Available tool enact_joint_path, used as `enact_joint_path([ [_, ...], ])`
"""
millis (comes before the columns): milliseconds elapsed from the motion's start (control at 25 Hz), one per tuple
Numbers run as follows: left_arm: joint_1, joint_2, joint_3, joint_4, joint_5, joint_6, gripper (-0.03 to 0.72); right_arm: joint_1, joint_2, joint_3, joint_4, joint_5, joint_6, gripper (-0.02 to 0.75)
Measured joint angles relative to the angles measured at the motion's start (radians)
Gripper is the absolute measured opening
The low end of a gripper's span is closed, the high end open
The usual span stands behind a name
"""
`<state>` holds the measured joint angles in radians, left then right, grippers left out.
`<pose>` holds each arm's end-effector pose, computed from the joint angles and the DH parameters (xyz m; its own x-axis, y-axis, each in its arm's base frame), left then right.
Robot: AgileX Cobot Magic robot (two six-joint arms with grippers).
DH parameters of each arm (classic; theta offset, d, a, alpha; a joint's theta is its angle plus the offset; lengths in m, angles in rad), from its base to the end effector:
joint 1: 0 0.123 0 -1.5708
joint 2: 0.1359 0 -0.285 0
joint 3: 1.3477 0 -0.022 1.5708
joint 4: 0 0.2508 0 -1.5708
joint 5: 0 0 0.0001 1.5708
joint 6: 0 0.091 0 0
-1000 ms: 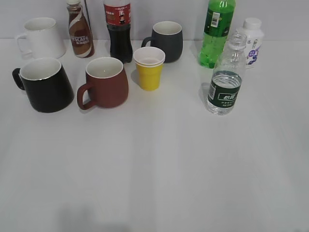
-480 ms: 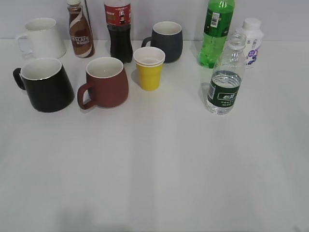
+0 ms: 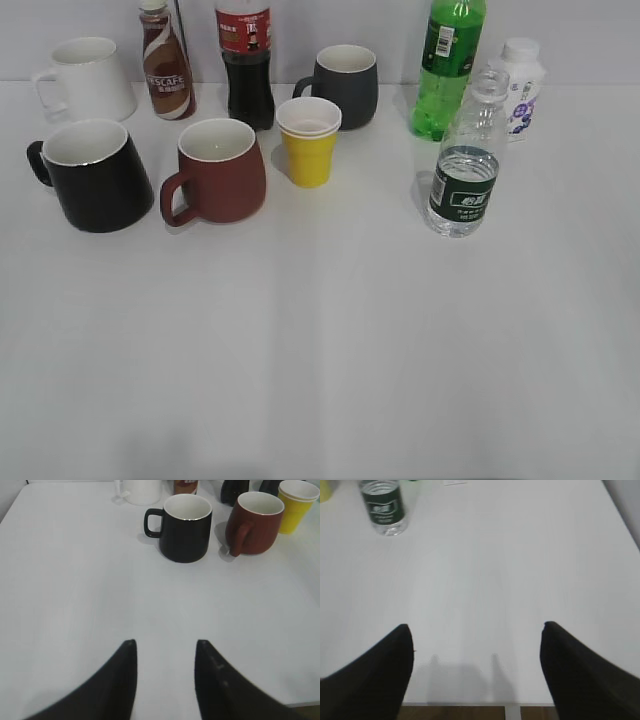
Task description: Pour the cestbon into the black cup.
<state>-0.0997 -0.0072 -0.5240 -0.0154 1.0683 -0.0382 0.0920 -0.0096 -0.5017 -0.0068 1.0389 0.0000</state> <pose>-0.0092 -0.0003 0.2832 -0.4373 -0.0021 -0.8993 0.0918 0.9947 -0.0469 -0.0056 -0.0011 0.2795 -0.4242 -0.0426 -0.9046 -0.0880 0.9961 -0.0056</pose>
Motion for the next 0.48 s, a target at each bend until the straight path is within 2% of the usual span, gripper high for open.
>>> enact_joint_path([
  [120, 0.001, 0.000, 0.000, 0.000, 0.000, 0.000, 0.265, -0.045, 0.000, 0.000, 0.000, 0.000, 0.000, 0.593],
  [240, 0.013, 0.000, 0.000, 0.000, 0.000, 0.000, 0.232, -0.050, 0.000, 0.000, 0.000, 0.000, 0.000, 0.593],
  [480, 0.036, 0.000, 0.000, 0.000, 0.000, 0.000, 0.220, -0.050, 0.000, 0.000, 0.000, 0.000, 0.000, 0.593],
])
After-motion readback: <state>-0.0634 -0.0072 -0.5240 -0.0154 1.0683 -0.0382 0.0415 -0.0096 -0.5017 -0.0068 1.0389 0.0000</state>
